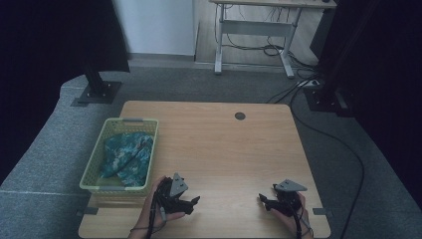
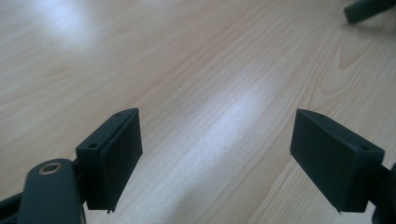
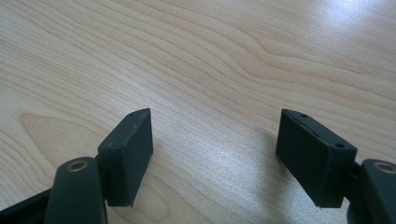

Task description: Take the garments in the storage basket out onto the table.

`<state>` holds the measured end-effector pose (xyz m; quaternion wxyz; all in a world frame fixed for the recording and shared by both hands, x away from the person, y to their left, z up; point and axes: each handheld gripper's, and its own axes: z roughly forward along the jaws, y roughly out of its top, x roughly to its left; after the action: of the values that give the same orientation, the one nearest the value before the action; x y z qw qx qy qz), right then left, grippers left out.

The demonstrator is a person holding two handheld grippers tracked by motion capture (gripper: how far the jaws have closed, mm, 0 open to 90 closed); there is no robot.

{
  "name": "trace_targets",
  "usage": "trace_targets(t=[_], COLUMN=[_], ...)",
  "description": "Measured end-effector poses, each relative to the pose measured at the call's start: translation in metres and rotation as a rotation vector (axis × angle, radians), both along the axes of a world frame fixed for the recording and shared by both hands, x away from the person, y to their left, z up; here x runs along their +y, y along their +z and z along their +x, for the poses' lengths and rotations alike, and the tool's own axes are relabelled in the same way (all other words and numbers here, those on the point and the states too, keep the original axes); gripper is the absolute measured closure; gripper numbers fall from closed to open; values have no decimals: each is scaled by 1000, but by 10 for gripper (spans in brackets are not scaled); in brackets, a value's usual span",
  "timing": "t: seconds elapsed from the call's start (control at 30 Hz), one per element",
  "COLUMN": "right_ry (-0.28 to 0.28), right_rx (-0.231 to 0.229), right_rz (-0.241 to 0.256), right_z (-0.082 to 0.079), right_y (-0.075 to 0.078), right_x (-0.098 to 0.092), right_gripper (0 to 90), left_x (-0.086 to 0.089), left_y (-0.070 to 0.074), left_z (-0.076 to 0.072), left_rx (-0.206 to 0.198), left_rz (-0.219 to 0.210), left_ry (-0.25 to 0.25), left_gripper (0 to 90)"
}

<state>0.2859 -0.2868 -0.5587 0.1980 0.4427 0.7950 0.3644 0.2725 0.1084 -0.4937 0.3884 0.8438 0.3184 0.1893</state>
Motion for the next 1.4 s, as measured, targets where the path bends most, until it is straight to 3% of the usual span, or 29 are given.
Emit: trace_targets(t=[0.43,0.53,0.73,0.83,0.97,1.4], right_ry=[0,0,1,4,4,4], right_rx=[0,0,1,0,0,0], right_rz=[0,0,0,0,0,0], right_z=[0,0,-2,-2,-2,-2], right_y=[0,0,0,0,0,0], right_x=[0,0,0,-1,-1,-1], right_gripper=[266,265,266,266,265,265], left_x=[9,8,12,16,17,22], left_y=[15,16,18,21,23,31], left_z=[0,0,0,2,3,7], left_rx=[-31,-37,-32,-36,-37,-51], left_rz=[-31,-16,-25,-5,-25,-21], left_ry=[9,13,26,34,37,57], left_gripper=[167,167,162,162,162,158])
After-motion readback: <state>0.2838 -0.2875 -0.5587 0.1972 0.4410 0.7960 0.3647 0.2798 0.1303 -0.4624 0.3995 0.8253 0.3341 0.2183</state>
